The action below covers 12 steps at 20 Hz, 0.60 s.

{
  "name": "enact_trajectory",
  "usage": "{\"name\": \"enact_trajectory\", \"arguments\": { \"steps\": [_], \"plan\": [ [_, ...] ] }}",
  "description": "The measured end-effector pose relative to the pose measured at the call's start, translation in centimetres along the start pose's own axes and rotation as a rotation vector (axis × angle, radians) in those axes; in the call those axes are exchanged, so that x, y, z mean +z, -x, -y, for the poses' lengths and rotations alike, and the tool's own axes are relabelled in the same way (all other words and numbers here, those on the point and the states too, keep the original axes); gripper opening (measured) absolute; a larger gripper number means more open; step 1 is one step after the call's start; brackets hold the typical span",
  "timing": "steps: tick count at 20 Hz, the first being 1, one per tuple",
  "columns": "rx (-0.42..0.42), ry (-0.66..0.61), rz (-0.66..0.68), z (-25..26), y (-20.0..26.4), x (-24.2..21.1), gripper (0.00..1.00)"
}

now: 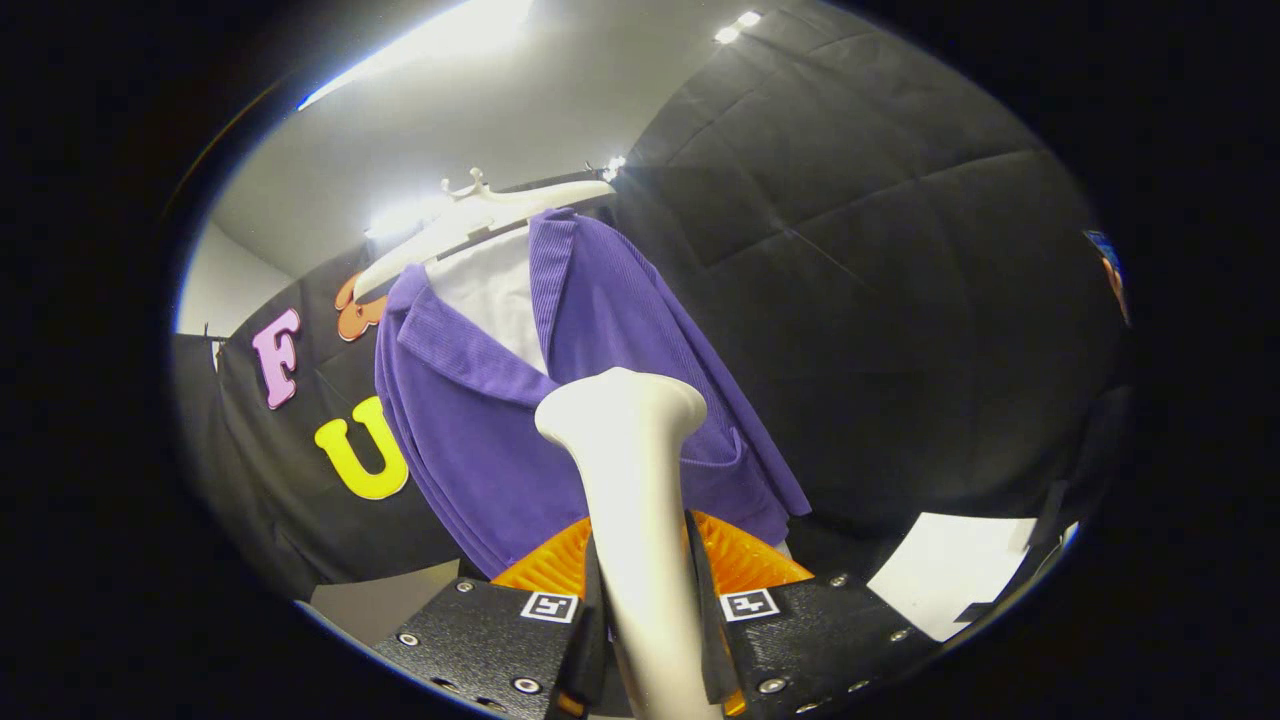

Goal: Iron the clothes twice with a garment steamer, once on the left side and once on the right side.

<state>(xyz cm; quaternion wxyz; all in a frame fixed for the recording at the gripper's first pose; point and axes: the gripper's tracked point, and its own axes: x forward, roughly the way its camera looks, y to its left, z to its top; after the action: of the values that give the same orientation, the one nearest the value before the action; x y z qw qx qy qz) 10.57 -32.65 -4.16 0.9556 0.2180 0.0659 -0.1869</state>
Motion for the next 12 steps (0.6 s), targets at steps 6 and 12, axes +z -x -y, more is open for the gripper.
{"name": "enact_trajectory", "arguments": {
  "steps": [6, 12],
  "plan": [
    [0.053, -0.062, 0.124, 0.6, -3.5, 7.6, 0.38],
    [0.023, -0.028, 0.156, -0.4, -7.8, 10.2, 0.38]
  ]
}}
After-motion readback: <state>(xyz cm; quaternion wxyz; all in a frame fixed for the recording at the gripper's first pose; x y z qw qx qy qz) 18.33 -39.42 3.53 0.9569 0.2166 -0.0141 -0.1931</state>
